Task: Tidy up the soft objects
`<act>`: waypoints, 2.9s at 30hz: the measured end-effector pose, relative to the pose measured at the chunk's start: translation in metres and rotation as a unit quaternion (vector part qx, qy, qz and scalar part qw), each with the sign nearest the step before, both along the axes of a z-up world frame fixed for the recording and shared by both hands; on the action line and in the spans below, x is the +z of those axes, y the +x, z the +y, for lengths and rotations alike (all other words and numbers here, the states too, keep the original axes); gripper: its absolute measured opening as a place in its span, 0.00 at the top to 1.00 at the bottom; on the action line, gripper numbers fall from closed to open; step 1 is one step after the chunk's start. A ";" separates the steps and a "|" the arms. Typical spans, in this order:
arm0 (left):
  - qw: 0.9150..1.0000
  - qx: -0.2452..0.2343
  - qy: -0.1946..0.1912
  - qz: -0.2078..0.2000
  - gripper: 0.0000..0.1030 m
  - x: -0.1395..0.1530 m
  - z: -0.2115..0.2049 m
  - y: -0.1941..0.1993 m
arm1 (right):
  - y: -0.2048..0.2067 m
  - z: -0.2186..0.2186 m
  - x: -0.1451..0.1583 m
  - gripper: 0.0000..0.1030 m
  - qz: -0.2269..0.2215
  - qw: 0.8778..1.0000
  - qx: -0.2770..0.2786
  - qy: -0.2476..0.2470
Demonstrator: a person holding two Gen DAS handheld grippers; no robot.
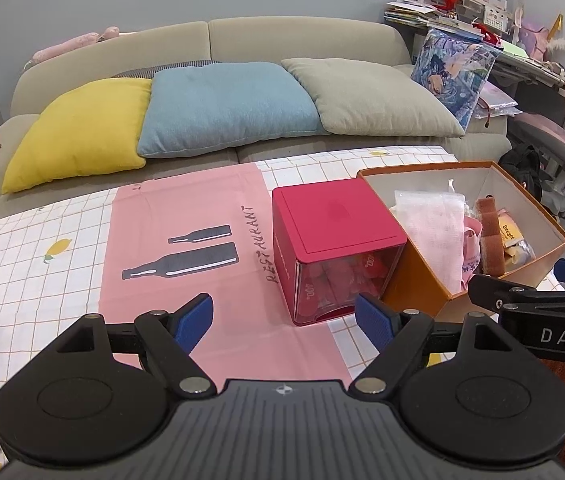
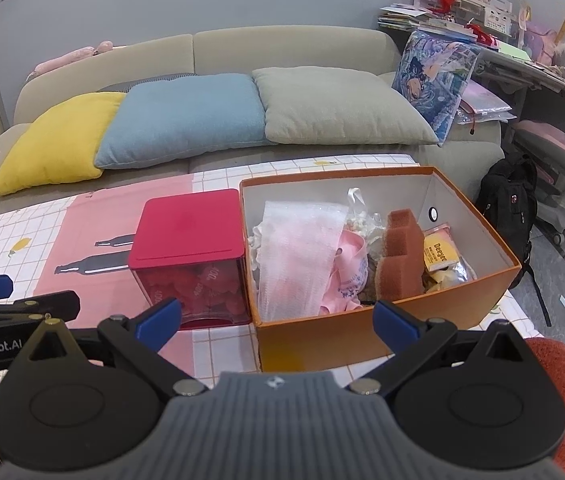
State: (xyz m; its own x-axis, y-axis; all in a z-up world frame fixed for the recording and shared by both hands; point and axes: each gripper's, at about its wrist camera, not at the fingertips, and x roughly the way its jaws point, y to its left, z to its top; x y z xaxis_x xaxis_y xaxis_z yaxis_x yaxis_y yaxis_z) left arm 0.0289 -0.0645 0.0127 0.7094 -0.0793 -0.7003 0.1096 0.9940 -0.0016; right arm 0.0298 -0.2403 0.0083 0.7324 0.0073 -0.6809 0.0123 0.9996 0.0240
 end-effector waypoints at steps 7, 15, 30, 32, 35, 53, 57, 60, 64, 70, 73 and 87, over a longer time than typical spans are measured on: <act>1.000 0.000 0.000 -0.001 0.08 0.001 0.000 0.000 | -0.001 -0.001 0.001 0.03 -0.001 1.000 0.000 -0.002; 1.000 0.000 0.000 -0.001 0.08 0.002 0.000 -0.001 | -0.001 0.000 0.002 0.03 -0.001 1.000 0.003 -0.004; 1.000 0.000 0.000 -0.003 0.08 0.003 0.001 -0.001 | -0.001 0.000 0.002 0.03 -0.003 1.000 0.005 -0.004; 1.000 0.000 0.001 -0.004 0.08 0.003 0.000 -0.002 | -0.001 0.000 0.002 0.03 -0.003 1.000 0.005 -0.004; 1.000 0.001 0.001 -0.005 0.08 0.004 0.000 -0.004 | -0.001 0.000 0.002 0.03 -0.003 1.000 0.005 -0.004; 1.000 0.004 0.001 -0.009 0.08 0.007 0.001 -0.006 | -0.004 0.003 0.004 0.03 -0.006 1.000 0.010 -0.004; 1.000 0.005 0.001 -0.009 0.08 0.007 0.001 -0.006 | -0.004 0.004 0.004 0.03 -0.007 1.000 0.013 -0.005; 1.000 0.005 0.001 -0.009 0.08 0.007 0.001 -0.006 | -0.004 0.003 0.004 0.03 -0.006 1.000 0.015 -0.005; 1.000 0.005 0.002 -0.009 0.08 0.006 0.002 -0.006 | -0.004 0.003 0.003 0.03 -0.005 1.000 0.014 -0.005; 1.000 0.005 0.002 -0.008 0.08 0.007 0.002 -0.006 | -0.004 0.003 0.002 0.03 -0.004 1.000 0.015 -0.005; 1.000 0.006 0.002 -0.008 0.08 0.006 0.002 -0.006 | -0.003 0.003 0.002 0.03 -0.003 1.000 0.016 -0.005; 1.000 0.006 -0.004 -0.009 0.09 0.003 0.005 -0.007 | -0.002 0.003 -0.002 0.03 0.007 1.000 0.020 -0.003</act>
State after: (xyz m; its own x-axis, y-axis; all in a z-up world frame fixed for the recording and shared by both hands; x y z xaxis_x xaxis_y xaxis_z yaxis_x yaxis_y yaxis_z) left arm 0.0221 -0.0597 0.0158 0.7223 -0.0764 -0.6874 0.0980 0.9952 -0.0076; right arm 0.0282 -0.2371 0.0060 0.7226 0.0324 -0.6905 -0.0273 0.9995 0.0183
